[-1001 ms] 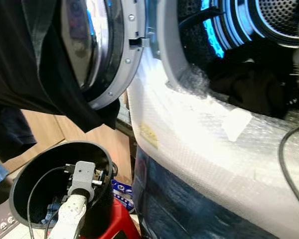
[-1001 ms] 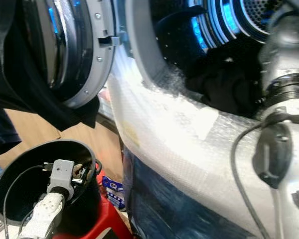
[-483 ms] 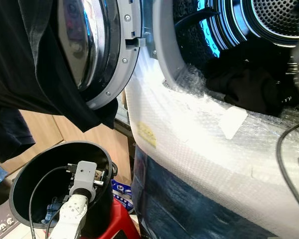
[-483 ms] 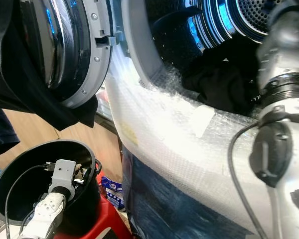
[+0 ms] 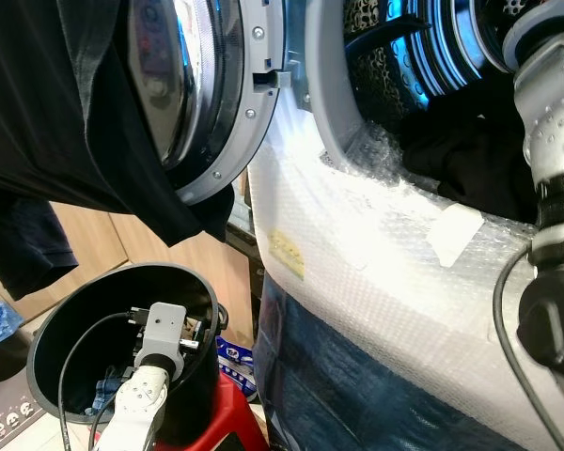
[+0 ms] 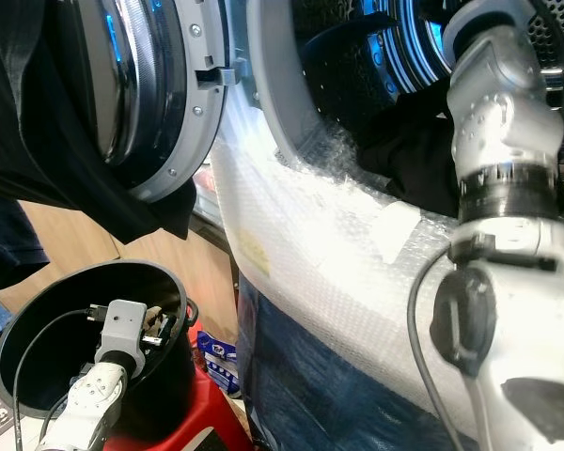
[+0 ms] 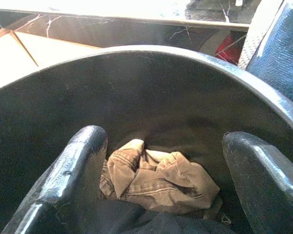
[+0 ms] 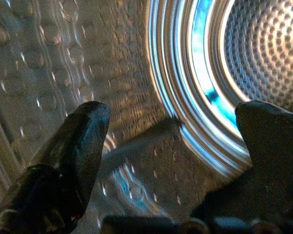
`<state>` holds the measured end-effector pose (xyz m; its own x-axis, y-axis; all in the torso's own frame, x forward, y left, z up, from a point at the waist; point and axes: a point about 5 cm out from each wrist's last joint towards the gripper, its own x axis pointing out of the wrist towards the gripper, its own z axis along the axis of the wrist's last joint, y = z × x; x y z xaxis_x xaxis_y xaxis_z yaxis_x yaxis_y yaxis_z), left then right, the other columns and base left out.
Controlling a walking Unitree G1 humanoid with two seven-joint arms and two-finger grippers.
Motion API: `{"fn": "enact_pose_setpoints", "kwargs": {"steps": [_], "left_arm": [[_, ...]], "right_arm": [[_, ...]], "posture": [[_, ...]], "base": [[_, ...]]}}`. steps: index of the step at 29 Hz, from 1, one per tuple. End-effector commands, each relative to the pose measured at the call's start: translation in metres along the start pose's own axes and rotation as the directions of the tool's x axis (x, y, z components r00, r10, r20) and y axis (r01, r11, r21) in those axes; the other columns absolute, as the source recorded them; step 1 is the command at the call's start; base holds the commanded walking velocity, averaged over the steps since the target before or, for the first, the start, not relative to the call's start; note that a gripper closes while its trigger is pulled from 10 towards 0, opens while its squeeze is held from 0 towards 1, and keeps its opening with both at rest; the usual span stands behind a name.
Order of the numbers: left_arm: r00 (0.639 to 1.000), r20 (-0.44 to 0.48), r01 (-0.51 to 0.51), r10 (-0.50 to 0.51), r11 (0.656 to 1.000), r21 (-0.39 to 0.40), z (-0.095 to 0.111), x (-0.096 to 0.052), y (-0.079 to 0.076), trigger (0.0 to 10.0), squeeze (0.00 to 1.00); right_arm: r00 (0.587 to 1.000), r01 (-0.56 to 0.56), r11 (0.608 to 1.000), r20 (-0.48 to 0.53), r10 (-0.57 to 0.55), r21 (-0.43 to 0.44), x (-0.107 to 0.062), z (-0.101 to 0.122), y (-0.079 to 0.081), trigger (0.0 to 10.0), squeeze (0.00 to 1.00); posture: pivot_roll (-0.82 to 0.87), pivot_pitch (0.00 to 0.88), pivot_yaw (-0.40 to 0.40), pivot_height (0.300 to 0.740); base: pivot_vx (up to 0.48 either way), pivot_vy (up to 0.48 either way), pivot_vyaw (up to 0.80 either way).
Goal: Clothes washing
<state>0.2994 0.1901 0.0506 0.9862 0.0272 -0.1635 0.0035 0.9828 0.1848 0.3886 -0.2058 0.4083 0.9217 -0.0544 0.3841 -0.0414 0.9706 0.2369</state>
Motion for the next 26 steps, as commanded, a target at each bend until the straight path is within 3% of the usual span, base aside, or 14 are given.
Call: {"fn": "enact_pose_setpoints", "kwargs": {"steps": [1,3,6,10,14,16,17,18,21,22,23,24,25,26], "left_arm": [[1.0,-0.016,0.005,-0.005,1.0,-0.002,-0.004,-0.003,0.0,10.0,0.0],[1.0,-0.018,0.006,-0.006,1.0,-0.002,-0.005,-0.004,-0.001,10.0,0.0],[1.0,-0.02,0.011,-0.011,1.0,0.0,-0.007,-0.006,-0.003,10.0,0.0],[1.0,-0.02,0.017,-0.017,1.0,-0.001,-0.006,-0.006,-0.005,10.0,0.0],[1.0,-0.017,0.021,-0.021,1.0,0.001,-0.005,-0.004,-0.006,10.0,0.0],[1.0,-0.004,0.021,-0.021,1.0,0.002,-0.002,-0.003,-0.007,10.0,0.0],[1.0,-0.004,0.021,-0.021,1.0,0.002,-0.002,-0.003,-0.007,10.0,0.0],[1.0,0.002,0.017,-0.017,1.0,0.0,-0.001,-0.002,-0.007,10.0,0.0],[1.0,0.003,0.012,-0.012,1.0,-0.004,0.0,-0.002,-0.006,10.0,0.0],[1.0,0.003,0.013,-0.013,1.0,-0.003,-0.001,-0.003,-0.007,10.0,0.0],[1.0,0.003,0.014,-0.014,1.0,-0.003,-0.001,-0.003,-0.007,10.0,0.0],[1.0,0.003,0.014,-0.014,1.0,-0.003,-0.001,-0.003,-0.007,10.0,0.0],[1.0,0.001,0.016,-0.016,1.0,-0.001,-0.002,-0.004,-0.007,10.0,0.0],[1.0,0.0,0.017,-0.017,1.0,0.0,-0.002,-0.004,-0.007,10.0,0.0]], "right_arm": [[0.999,0.002,1.0,0.034,-0.002,0.003,-0.01,0.019,0.007,10.0,0.0],[0.999,0.012,1.0,0.035,-0.012,0.001,-0.019,0.022,0.011,10.0,0.0],[0.982,-0.086,0.993,0.174,0.07,0.084,-0.051,0.033,0.029,10.0,0.0],[0.967,-0.181,0.974,0.204,0.152,0.135,-0.074,0.032,0.031,10.0,0.0],[0.926,-0.372,0.903,0.151,0.345,0.217,-0.099,0.01,0.044,10.0,0.0],[0.797,-0.602,0.783,0.186,0.575,0.16,-0.131,0.002,0.065,10.0,0.0],[0.797,-0.602,0.783,0.186,0.575,0.16,-0.131,0.002,0.065,10.0,0.0],[0.721,-0.691,0.707,0.212,0.66,0.149,-0.146,0.003,0.074,10.0,0.0],[0.603,-0.798,0.575,0.274,0.749,0.181,-0.165,0.009,0.086,10.0,0.0],[0.551,-0.834,0.501,0.296,0.78,0.231,-0.173,0.009,0.089,10.0,0.0],[0.522,-0.851,0.464,0.302,0.797,0.247,-0.178,0.008,0.09,10.0,0.0],[0.522,-0.851,0.464,0.302,0.797,0.247,-0.178,0.008,0.09,10.0,0.0],[0.456,-0.884,0.391,0.292,0.841,0.256,-0.192,0.001,0.09,10.0,0.0],[0.43,-0.895,0.363,0.285,0.857,0.26,-0.197,-0.002,0.091,10.0,0.0]], "posture": [[0.09,0.0,-0.002,0.74],[0.08,0.0,-0.004,0.74],[0.08,0.0,-0.005,0.74],[0.08,0.0,-0.007,0.74],[0.07,0.0,-0.009,0.74],[0.08,0.0,-0.013,0.74],[0.08,0.0,-0.013,0.74],[0.07,0.0,-0.011,0.74],[0.07,0.0,-0.012,0.74],[0.08,0.0,-0.014,0.74],[0.08,0.0,-0.014,0.74],[0.08,0.0,-0.014,0.74],[0.08,0.0,-0.014,0.74],[0.08,0.0,-0.014,0.74]], "base": [[0.0,0.0,0.0],[0.0,0.0,0.0],[0.0,0.0,0.0],[0.0,0.0,0.0],[0.0,0.0,0.0],[0.0,0.0,0.0],[0.0,0.0,0.0],[0.0,0.0,0.0],[0.0,0.0,0.0],[0.0,0.0,0.0],[0.0,0.0,0.0],[0.0,0.0,0.0],[0.0,0.0,0.0],[0.0,0.0,0.0]]}}
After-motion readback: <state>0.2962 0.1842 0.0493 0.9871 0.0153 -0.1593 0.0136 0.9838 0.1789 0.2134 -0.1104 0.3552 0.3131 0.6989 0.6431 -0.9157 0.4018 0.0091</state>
